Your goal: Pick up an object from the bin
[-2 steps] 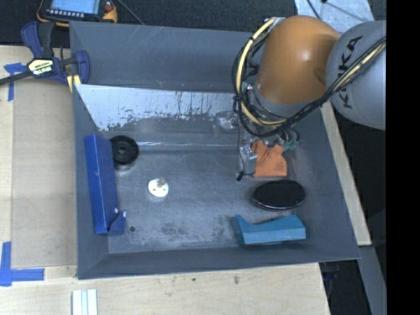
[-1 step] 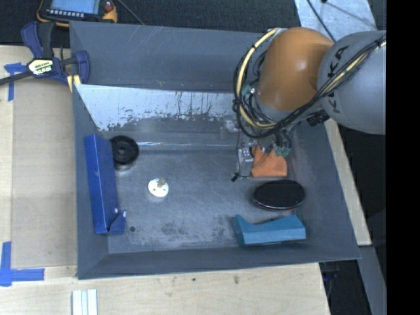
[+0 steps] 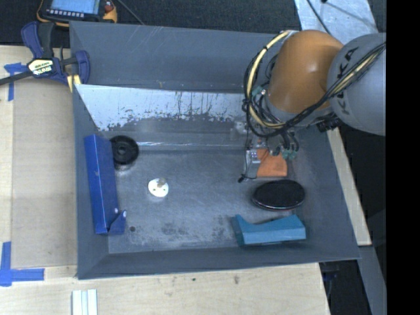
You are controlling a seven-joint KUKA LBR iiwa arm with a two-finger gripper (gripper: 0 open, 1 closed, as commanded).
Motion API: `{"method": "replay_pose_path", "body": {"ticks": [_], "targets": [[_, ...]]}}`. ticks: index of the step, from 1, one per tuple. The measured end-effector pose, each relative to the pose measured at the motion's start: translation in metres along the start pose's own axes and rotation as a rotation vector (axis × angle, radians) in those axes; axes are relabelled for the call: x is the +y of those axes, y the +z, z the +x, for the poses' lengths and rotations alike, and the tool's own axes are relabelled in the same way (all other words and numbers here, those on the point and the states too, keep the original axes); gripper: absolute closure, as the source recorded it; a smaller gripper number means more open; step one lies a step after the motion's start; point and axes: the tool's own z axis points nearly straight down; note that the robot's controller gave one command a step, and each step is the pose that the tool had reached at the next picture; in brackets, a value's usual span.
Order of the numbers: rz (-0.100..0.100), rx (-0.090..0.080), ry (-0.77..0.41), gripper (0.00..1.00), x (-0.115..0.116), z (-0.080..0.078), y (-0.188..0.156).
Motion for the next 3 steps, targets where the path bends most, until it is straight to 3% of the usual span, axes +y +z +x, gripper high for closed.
{"method": "replay_pose_path", "body": {"ticks": [1, 2, 3], "targets": [[0.002, -0.007, -0.369, 0.00, -0.014, -0.008, 0.033], [-0.001, -0.004, -0.517, 0.00, -0.043, 0.005, 0.057], [-0.002, -0.007, -0.315, 0.00, -0.062, 0.005, 0.045]]}}
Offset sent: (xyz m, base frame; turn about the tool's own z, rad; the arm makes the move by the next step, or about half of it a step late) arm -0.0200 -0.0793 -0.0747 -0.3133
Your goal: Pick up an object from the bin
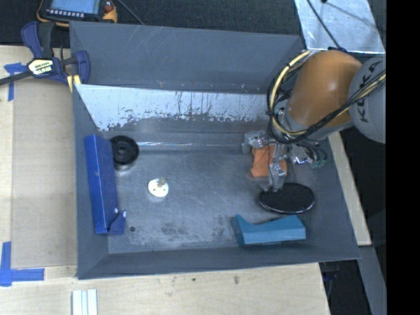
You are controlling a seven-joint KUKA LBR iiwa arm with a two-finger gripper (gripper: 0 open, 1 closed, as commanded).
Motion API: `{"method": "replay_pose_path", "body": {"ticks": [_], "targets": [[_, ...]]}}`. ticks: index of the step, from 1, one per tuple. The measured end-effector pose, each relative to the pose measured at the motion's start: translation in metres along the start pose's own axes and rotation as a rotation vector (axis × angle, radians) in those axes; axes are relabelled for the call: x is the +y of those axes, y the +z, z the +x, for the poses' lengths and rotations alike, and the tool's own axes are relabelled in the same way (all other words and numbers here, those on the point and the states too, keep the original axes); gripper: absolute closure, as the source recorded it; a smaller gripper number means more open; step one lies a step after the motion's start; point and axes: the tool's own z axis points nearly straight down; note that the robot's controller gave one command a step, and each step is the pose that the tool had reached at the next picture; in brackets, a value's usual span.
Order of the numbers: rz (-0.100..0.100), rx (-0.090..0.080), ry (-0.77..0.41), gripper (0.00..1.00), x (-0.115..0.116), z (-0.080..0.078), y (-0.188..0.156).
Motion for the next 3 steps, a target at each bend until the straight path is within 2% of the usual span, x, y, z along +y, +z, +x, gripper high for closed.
{"method": "replay_pose_path", "body": {"ticks": [1, 2, 3], "targets": [[0.001, -0.008, -0.122, 0.00, -0.045, 0.011, 0.013], [0.004, -0.001, 0.089, 1.00, -0.042, -0.004, 0.018], [0.004, -0.001, 0.089, 1.00, -0.043, -0.003, 0.018]]}}
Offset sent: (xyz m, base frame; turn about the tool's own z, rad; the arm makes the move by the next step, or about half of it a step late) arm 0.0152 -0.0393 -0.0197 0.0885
